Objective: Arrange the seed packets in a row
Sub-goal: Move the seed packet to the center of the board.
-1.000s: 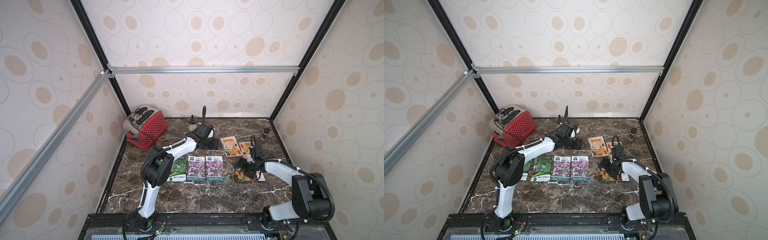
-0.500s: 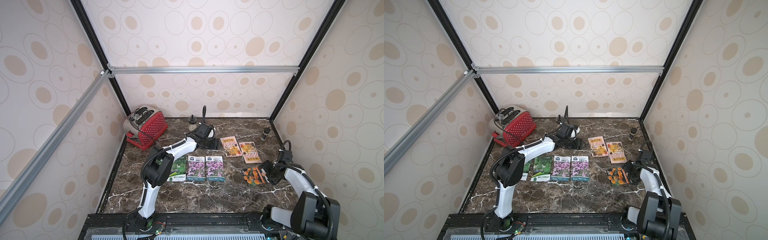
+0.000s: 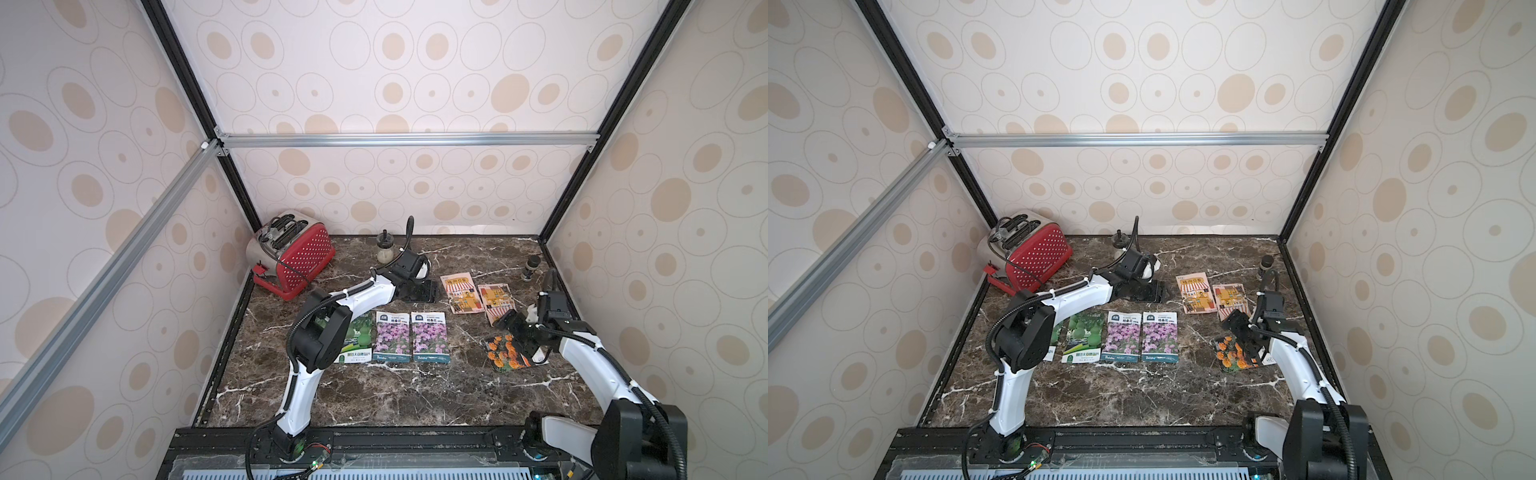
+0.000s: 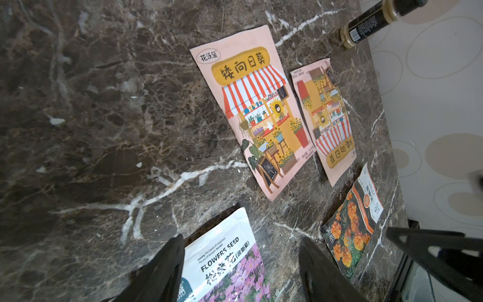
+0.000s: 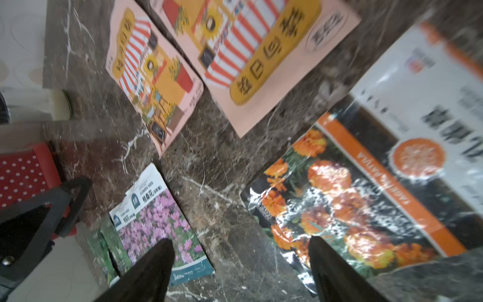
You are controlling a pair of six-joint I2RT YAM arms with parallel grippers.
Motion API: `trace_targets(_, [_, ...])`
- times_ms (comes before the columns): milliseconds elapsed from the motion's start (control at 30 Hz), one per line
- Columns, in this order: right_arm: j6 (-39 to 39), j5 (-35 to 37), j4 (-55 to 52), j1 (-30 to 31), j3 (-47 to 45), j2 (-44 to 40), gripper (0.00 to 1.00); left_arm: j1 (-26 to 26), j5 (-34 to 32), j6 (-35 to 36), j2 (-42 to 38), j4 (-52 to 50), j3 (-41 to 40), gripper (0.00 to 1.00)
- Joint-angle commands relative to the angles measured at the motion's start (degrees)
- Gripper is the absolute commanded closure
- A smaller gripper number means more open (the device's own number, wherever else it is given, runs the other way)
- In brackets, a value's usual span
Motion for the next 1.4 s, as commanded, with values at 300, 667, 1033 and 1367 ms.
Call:
trace_targets(300, [3.0, 1.6, 1.6, 0.2, -3.6, 7.8, 0.13, 0.1, 0.8, 1.3, 1.8, -0.8, 2.9, 0.30])
trace_targets(667, [0.8, 6.2, -2.1, -12.3, -1.4, 8.1, 0.12, 0.2, 1.1, 1.7, 1.8, -0.7, 2.4, 0.30])
trace_targets(1033, [-0.5, 11.5, -1.2, -19.0, 8.7, 16.0, 0.12, 0.6, 2.6, 1.2, 3.5, 0.0, 3.1, 0.30])
trace_targets(1367, [-6.0, 5.2, -0.8, -15.5, 13.7, 13.0, 0.12, 0.9, 2.7, 1.8, 4.5, -1.4, 5.1, 0.29])
